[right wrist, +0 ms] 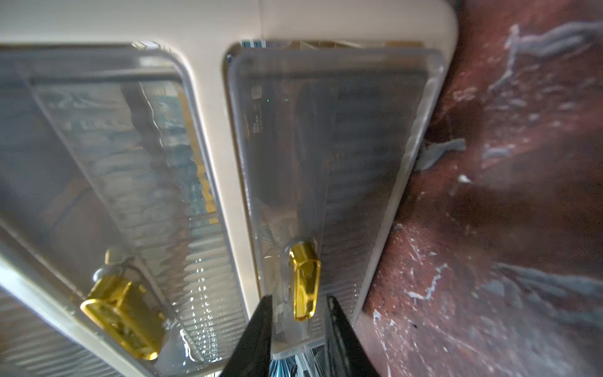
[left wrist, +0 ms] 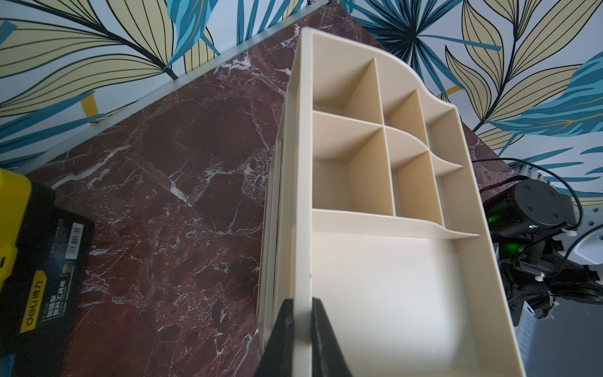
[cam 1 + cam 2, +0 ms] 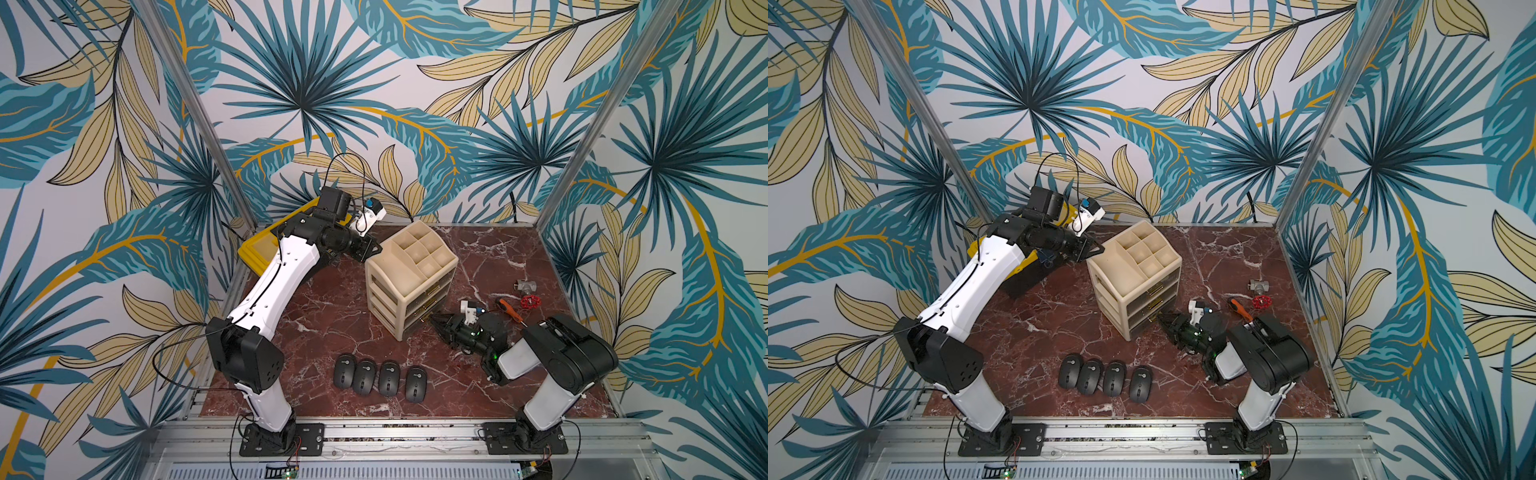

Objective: Take the mice out of the drawer
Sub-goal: Adjust the storage box at the center of the board.

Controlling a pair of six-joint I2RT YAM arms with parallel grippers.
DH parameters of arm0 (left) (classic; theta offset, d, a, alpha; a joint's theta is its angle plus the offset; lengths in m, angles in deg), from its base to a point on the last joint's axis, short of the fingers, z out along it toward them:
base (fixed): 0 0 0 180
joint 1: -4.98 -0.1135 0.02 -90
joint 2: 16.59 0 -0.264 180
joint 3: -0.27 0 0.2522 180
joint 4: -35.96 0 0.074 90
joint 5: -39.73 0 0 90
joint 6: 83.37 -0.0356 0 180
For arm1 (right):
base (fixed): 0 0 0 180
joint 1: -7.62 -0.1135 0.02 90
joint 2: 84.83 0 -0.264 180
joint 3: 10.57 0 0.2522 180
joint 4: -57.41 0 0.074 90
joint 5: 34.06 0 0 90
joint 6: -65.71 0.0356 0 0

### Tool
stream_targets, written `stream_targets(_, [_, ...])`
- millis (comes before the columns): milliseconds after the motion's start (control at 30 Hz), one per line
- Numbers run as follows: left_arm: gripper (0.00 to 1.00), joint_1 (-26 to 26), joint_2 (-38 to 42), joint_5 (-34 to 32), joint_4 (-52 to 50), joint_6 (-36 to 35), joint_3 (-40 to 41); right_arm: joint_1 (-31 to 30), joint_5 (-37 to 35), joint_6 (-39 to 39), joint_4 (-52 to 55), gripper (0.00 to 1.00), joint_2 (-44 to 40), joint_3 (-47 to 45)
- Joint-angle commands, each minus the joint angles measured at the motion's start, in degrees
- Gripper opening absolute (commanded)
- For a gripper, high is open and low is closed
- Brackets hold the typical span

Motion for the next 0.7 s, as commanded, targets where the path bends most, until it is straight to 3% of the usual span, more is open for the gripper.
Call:
stream_targets(0, [0.12, -0.4, 1.1, -2.1, 0.5, 0.7, 2.0, -0.6, -0.1, 0.6, -4.6, 0.29, 1.9, 0.8])
stream_targets(333, [0.12, -0.4, 1.2, -1.8, 0.7, 0.8, 2.5, -1.5, -1.2, 0.4, -5.7, 0.28, 5.4, 2.3])
stream_targets(667, [0.11, -0.4, 1.4, -1.5, 0.8, 1.0, 3.6, -1.6, -2.0, -1.6, -5.7, 0.17, 8.5, 4.1])
